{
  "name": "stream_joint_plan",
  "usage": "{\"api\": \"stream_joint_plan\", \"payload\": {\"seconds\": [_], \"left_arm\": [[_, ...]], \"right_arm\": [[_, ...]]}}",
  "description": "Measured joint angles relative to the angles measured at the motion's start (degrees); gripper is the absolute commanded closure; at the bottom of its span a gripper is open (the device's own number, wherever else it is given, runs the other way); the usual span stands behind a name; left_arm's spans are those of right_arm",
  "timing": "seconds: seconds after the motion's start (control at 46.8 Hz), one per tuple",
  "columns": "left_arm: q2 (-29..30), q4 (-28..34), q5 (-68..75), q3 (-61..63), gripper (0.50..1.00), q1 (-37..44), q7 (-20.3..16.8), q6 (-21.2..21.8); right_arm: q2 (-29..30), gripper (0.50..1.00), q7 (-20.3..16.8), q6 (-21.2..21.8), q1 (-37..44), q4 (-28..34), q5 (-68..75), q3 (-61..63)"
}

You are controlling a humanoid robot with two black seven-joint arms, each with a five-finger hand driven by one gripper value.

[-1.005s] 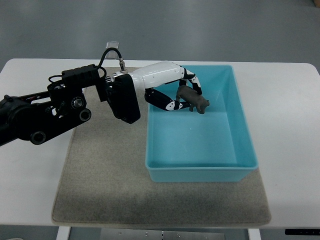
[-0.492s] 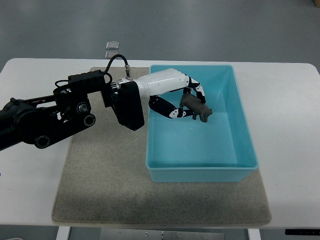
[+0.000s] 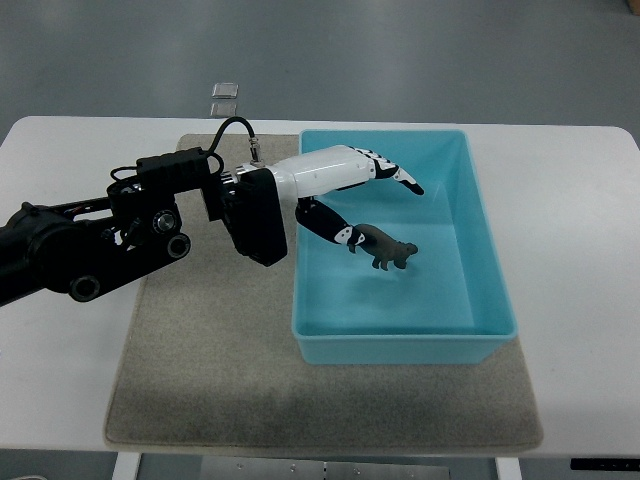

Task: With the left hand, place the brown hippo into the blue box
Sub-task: 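Carry the hippo over the blue box and open the left hand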

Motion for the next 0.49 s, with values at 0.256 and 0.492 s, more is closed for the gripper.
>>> {"api": "stream_joint_plan", "payload": {"seconds": [0.256,0.492], "left_arm": [[0.2,0.1,-0.7,-0.1,0.506,0.0,0.0,0.0],[0.9,1.2,-9.6,-1.2,0.504,0.0,0.0,0.3]], "right_arm": [[0.0,0.564,0.0,0.0,0.0,0.0,0.0,0.0],[0.0,0.564,0.0,0.0,0.0,0.0,0.0,0.0]]}}
